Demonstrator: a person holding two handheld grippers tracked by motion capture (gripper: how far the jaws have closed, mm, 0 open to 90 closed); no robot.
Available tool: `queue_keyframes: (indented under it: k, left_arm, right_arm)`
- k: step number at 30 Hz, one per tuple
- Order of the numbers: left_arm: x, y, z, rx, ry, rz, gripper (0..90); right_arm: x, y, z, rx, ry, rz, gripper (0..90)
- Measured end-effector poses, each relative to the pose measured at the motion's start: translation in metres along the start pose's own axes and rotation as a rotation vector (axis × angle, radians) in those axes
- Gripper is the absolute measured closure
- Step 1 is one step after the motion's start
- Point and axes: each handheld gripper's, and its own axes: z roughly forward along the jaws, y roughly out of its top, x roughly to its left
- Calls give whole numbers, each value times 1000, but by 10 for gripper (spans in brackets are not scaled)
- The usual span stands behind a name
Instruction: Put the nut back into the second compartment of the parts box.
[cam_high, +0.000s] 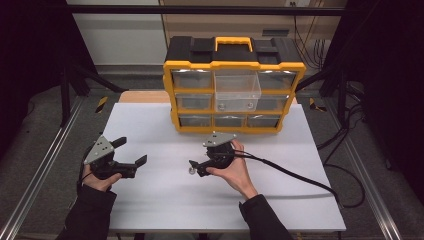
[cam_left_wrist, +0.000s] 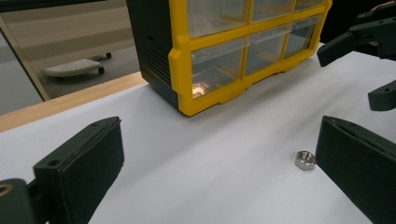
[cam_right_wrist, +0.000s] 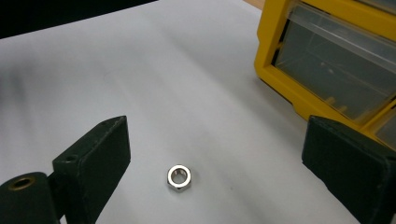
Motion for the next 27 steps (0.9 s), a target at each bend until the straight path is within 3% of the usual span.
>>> queue_keyframes:
  k: [14,27]
  left_arm:
    - [0,0,0,-1,0,-3,4]
    - [0,0,0,-1,-1,-2,4]
  right_arm:
    - [6,-15,26,32,4,33,96]
    - [8,-24,39,60,10,27,130]
